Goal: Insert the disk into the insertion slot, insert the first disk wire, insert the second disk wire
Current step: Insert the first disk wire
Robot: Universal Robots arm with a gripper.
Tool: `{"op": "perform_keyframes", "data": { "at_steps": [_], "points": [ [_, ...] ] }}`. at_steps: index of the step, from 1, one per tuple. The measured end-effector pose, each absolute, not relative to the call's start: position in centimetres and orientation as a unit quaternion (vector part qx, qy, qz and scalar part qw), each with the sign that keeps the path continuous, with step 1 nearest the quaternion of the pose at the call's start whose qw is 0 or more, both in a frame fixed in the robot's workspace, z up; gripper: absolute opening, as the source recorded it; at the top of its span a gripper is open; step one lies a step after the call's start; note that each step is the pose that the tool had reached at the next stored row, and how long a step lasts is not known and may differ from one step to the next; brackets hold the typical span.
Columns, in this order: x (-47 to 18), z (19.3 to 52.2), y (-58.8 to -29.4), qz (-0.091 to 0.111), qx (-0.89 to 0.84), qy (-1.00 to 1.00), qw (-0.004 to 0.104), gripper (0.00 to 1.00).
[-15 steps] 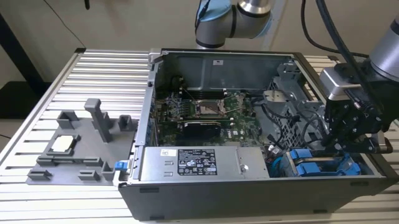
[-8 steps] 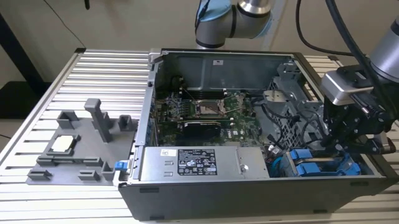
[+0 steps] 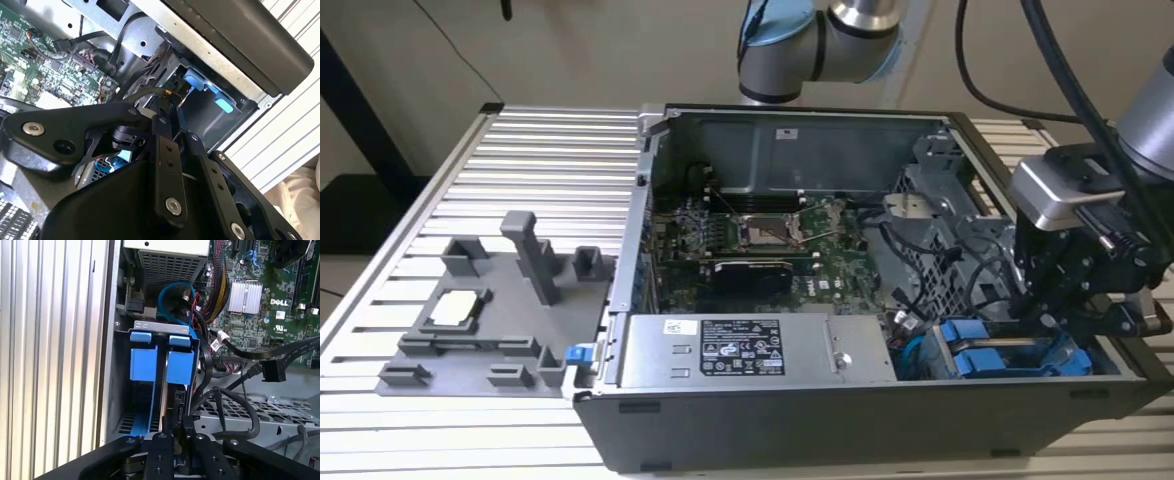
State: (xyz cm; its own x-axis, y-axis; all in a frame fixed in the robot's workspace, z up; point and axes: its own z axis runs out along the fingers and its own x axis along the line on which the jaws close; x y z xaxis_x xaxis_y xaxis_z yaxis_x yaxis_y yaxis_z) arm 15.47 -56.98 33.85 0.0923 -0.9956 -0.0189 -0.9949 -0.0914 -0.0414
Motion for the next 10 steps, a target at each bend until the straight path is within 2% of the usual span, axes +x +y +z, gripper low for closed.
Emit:
{"op": "perform_keyframes", "data": {
  "at_steps": [10],
  "points": [
    [15.48,34.09,-56.86,-0.007,-0.730,0.683,0.023,0.19]
  ]
}}
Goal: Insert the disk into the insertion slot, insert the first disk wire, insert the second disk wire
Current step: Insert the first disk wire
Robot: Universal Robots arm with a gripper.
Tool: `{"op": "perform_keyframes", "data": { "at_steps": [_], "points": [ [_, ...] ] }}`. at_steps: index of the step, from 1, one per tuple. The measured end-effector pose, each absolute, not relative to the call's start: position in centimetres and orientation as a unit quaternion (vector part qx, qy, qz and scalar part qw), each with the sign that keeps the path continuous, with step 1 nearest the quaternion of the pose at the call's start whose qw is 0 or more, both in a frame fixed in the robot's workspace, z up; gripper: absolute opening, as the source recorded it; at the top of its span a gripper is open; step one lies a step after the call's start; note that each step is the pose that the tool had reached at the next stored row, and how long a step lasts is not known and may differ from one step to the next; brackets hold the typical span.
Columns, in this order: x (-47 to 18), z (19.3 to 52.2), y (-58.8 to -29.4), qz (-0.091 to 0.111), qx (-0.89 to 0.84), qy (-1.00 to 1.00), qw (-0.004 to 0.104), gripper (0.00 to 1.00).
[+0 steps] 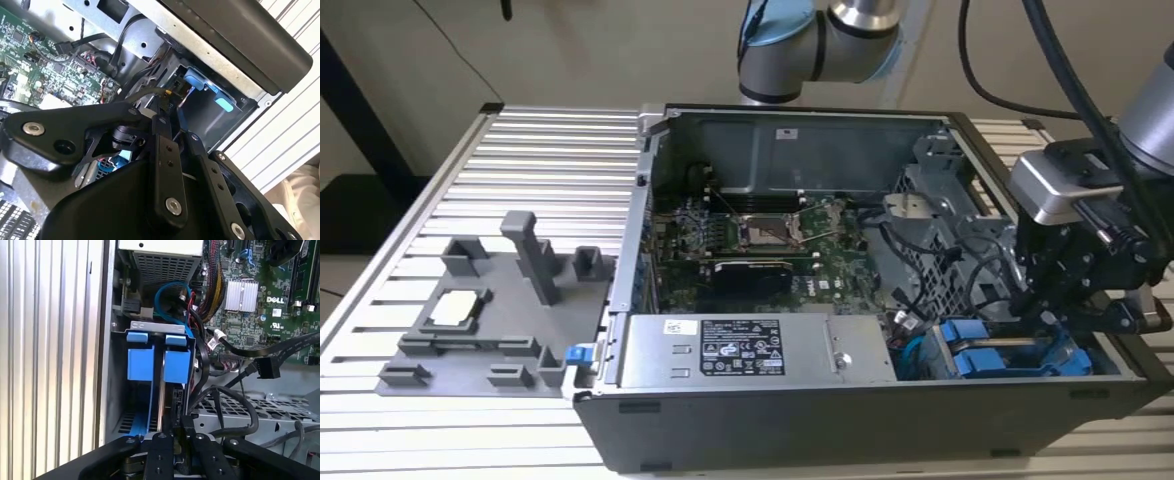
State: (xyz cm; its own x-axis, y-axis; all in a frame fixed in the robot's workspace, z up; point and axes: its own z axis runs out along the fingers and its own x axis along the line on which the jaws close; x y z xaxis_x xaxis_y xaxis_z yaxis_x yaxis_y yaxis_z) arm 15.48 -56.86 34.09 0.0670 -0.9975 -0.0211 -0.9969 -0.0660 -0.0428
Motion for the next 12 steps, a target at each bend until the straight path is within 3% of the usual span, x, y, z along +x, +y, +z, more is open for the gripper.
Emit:
{"op": "perform_keyframes", "data": {
  "at_steps": [12],
  "points": [
    [15.48,33.75,-56.54,-0.006,-0.725,0.689,0.025,0.19]
  ]
}}
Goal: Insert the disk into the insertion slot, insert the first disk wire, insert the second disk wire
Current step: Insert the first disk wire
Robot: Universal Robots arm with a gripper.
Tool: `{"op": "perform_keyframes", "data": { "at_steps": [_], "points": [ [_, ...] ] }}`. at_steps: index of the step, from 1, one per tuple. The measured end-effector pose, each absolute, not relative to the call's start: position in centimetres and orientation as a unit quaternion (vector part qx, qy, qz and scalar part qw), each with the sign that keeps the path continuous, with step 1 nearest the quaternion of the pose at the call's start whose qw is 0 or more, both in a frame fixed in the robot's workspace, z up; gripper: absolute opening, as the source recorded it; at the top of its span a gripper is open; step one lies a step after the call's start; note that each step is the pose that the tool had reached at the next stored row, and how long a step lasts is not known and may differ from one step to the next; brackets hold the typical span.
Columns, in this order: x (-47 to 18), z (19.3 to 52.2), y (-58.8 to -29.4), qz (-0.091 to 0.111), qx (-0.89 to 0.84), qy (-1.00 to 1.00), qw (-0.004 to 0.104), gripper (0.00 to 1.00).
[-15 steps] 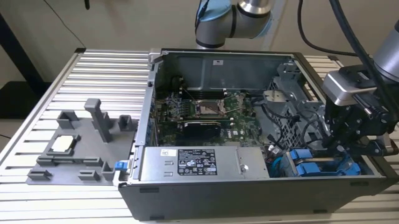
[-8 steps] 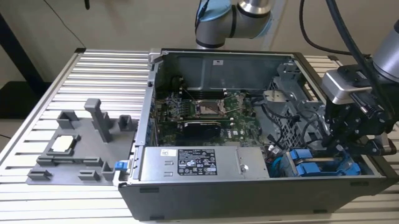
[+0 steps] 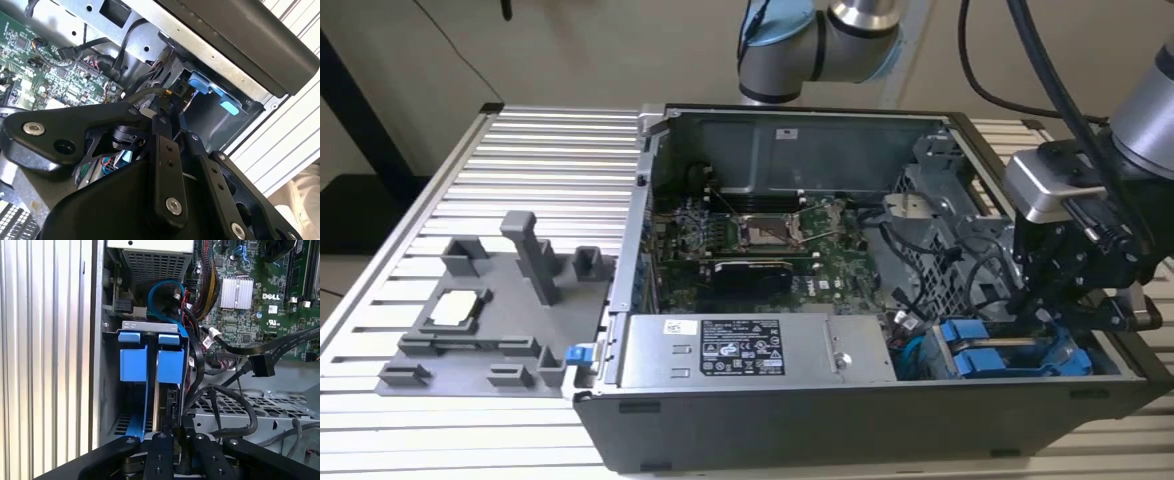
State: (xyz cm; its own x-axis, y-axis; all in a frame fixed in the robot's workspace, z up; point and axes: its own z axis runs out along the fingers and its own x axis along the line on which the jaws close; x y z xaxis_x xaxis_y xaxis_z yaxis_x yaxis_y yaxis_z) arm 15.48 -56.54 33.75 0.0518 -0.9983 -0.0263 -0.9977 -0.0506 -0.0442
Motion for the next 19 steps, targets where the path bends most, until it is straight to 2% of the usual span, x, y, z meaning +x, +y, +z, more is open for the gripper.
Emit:
{"op": "perform_keyframes", "data": {
  "at_steps": [19],
  "points": [
    [15.5,32.7,-56.8,-0.005,-0.720,0.693,0.025,0.19]
  ]
}}
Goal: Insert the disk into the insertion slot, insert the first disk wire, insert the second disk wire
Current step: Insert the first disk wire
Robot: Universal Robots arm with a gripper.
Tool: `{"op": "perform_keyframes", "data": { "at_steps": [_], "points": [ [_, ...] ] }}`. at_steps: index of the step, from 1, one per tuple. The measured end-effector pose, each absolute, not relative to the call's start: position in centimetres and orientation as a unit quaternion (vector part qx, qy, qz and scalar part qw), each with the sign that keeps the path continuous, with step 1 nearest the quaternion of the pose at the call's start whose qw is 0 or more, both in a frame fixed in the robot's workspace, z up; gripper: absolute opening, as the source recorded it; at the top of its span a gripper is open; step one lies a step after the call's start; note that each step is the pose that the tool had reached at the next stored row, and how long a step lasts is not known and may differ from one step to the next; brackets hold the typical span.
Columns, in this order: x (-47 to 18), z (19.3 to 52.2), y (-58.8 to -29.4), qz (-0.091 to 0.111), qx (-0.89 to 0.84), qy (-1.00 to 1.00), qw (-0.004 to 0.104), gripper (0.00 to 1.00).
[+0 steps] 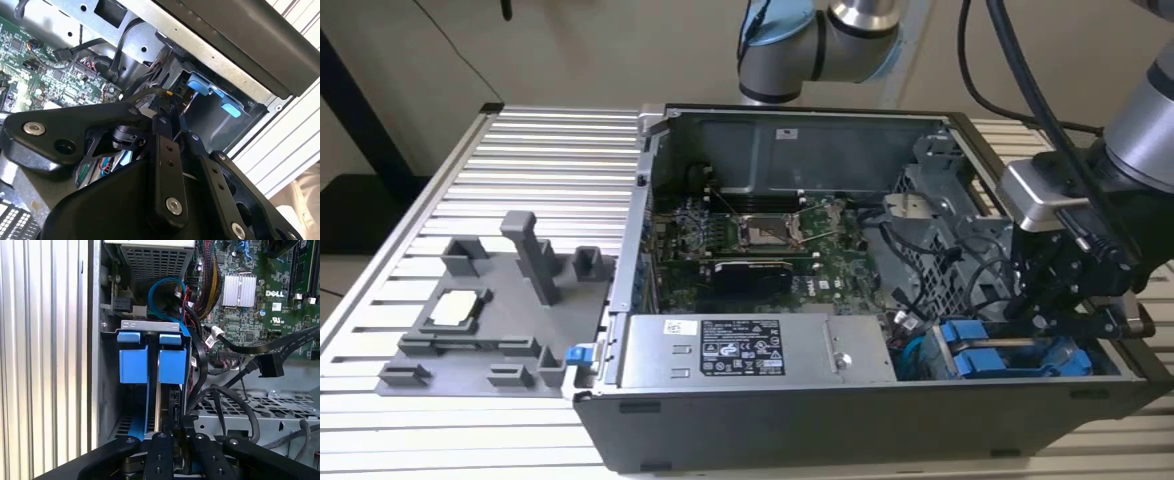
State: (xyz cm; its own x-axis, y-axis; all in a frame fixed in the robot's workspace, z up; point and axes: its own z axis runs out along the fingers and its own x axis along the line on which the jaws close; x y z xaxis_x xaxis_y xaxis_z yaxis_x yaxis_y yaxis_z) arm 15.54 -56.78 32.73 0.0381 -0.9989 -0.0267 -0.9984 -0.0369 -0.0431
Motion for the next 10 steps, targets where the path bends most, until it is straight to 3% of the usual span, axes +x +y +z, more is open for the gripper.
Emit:
{"op": "perform_keyframes", "data": {
  "at_steps": [4,5,10],
  "points": [
    [15.54,32.70,-56.78,-0.005,-0.720,0.693,0.025,0.20],
    [15.54,32.66,-56.77,-0.005,-0.720,0.693,0.025,0.27],
    [15.55,33.62,-56.78,-0.005,-0.720,0.693,0.024,0.27]
  ]
}}
